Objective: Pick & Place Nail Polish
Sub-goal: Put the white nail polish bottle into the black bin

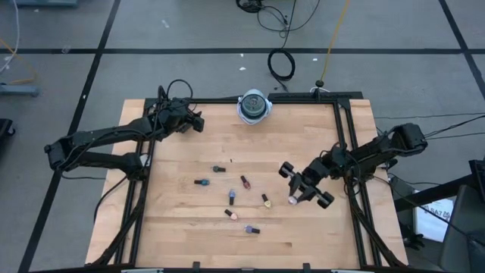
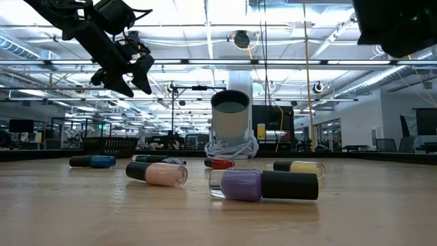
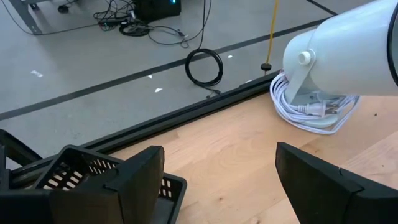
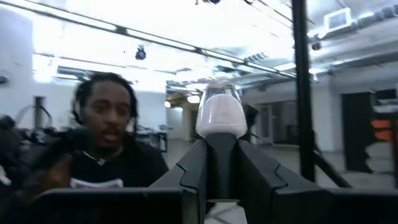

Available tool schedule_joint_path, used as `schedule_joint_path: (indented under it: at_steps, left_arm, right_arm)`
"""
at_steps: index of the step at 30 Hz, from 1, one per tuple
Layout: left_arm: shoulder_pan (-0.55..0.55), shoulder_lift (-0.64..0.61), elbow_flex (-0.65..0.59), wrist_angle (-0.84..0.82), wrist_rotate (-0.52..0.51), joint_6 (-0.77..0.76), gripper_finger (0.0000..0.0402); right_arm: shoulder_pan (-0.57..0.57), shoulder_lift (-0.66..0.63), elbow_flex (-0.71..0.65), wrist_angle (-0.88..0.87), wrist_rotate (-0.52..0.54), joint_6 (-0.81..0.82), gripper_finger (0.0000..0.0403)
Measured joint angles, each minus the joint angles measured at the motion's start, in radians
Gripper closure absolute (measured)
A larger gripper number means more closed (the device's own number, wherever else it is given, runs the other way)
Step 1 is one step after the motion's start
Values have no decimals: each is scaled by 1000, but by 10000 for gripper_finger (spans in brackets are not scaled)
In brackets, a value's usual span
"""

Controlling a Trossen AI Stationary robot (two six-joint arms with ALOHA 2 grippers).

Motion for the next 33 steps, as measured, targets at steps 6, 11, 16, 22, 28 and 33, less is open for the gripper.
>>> schedule_joint_path:
  at_steps: [6, 11, 16, 22, 28, 33]
  left_arm:
    - [0, 0, 0, 0, 0, -3, 94]
    - [0, 0, 0, 0, 0, -2, 99]
    - [0, 0, 0, 0, 0, -2, 107]
    - [0, 0, 0, -19, 1, -6, 103]
    - [0, 0, 0, -66, 7, -39, 100]
    - [3, 27, 0, -167, 159, -100, 101]
  right_arm:
    - [51, 0, 47, 0, -26, 43, 348]
    - [56, 0, 51, -16, -27, 17, 352]
    - [16, 0, 51, -234, -24, -94, 352]
    - [-67, 0, 51, -676, 84, -170, 352]
    - [-110, 0, 51, -1027, 325, -268, 352]
    - [-116, 0, 51, -1118, 499, -332, 352]
